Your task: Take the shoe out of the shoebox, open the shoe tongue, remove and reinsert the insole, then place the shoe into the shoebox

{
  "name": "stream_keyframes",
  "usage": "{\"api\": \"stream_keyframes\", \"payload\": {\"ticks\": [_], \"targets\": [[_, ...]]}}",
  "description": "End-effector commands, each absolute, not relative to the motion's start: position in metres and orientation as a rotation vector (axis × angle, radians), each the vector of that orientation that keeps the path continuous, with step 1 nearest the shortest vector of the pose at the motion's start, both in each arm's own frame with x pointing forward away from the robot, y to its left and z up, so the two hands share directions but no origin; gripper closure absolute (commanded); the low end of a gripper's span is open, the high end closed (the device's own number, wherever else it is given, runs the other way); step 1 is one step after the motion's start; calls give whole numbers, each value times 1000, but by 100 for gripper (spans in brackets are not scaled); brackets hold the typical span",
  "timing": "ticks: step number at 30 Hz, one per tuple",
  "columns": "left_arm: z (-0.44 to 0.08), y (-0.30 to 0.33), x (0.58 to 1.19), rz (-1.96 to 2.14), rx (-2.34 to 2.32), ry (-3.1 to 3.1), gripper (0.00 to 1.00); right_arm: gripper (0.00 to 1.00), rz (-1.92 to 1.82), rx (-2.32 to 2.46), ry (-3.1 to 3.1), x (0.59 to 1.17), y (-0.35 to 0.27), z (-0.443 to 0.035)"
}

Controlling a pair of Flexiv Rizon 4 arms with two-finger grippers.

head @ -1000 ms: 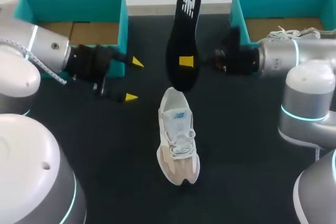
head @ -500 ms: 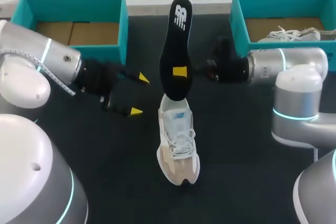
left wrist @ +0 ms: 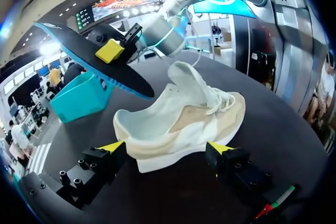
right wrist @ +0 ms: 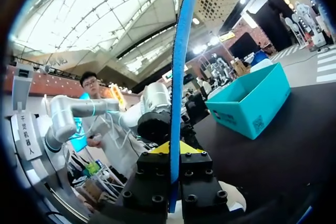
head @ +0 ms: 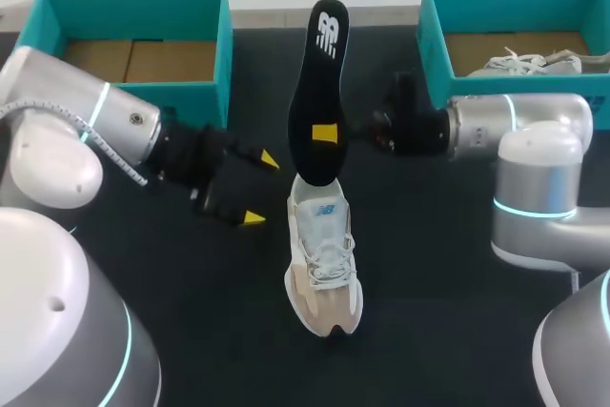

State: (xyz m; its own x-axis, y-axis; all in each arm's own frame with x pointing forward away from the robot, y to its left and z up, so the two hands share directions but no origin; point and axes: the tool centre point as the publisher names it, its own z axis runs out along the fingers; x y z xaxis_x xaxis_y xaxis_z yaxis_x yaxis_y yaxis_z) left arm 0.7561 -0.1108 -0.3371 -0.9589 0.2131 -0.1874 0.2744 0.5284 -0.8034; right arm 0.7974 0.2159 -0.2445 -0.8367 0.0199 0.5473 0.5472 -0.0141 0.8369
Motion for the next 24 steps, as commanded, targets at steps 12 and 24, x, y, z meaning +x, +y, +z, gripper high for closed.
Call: {"api": "stream_keyframes", "payload": {"ticks": [12, 24], "targets": [[-341, -121, 760, -1412, 415, 2743, 0, 100, -1914, -539, -2048, 793, 220, -275], [-337, -128, 763, -1410, 416, 2741, 0, 100, -1914, -509, -2053, 788, 219, -294]]}}
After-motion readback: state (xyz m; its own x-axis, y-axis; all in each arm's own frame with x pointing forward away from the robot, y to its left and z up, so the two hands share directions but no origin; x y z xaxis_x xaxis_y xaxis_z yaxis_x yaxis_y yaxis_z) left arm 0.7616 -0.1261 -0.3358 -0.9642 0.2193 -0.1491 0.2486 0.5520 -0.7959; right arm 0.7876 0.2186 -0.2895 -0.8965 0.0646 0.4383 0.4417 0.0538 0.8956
